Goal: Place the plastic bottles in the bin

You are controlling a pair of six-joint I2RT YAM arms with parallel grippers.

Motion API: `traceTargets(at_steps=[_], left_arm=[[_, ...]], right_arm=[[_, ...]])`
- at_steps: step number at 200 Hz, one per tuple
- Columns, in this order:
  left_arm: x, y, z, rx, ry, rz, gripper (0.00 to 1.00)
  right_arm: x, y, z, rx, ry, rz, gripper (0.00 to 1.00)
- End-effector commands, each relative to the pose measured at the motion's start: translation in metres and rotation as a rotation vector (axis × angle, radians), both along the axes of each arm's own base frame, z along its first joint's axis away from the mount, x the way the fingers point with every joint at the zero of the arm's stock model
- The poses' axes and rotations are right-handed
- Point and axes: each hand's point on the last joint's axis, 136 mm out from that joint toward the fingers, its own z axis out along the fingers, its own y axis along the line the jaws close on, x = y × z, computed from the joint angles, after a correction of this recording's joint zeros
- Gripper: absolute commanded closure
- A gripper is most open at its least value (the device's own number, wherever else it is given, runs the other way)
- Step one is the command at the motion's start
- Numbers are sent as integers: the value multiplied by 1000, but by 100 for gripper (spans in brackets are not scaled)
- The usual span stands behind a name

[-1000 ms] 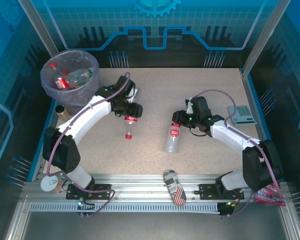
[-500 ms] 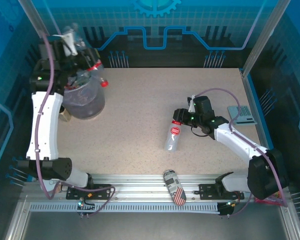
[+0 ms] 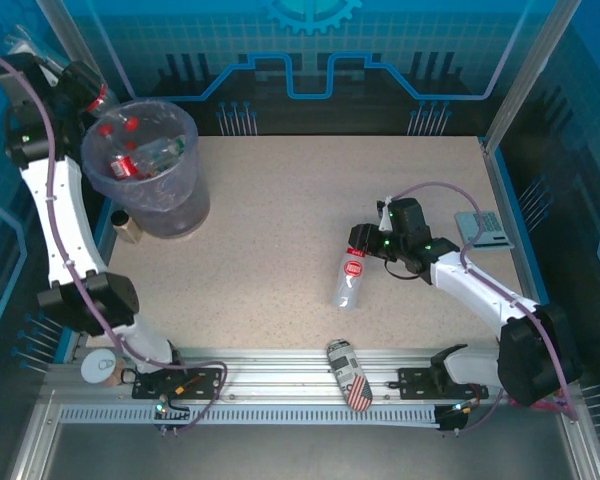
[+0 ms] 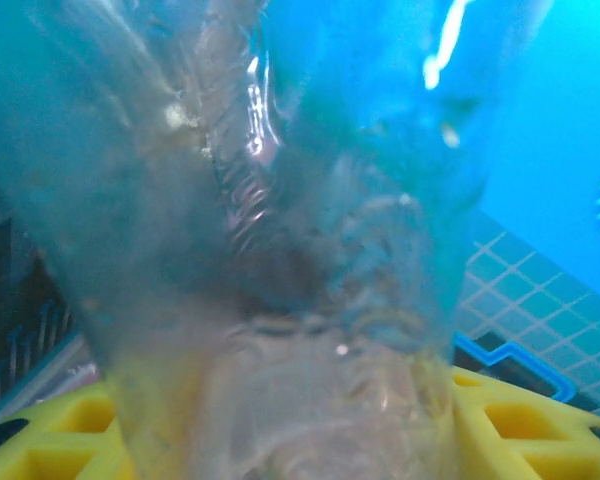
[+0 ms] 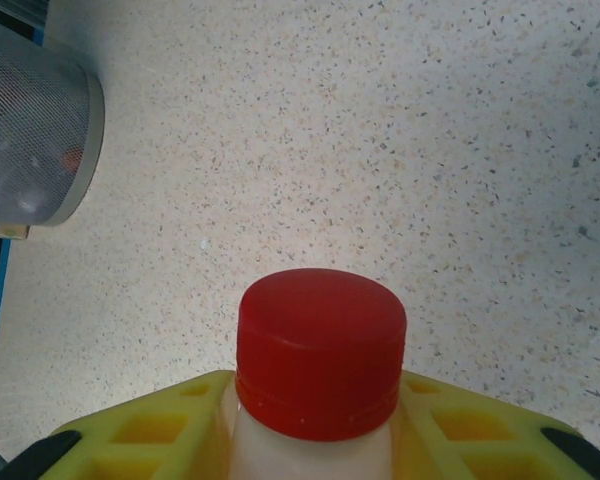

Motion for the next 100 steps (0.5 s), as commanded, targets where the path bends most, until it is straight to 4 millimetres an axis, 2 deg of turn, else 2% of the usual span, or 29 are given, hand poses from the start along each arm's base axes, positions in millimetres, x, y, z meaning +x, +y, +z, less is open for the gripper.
traceTargets(at_steps=[1, 20, 53, 100], left_arm=[[6, 7, -21, 80, 137, -29, 62], [20, 2, -43, 88, 189, -82, 62], [39, -8, -69, 240, 271, -126, 62], [50, -21, -103, 344, 409, -178, 64]], right_arm=[[-1, 4, 1, -6, -17, 19, 59], [1, 6, -2, -4, -11, 26, 59], [4, 8, -2, 1, -11, 31, 59], [6, 7, -7, 3, -3, 27, 59]])
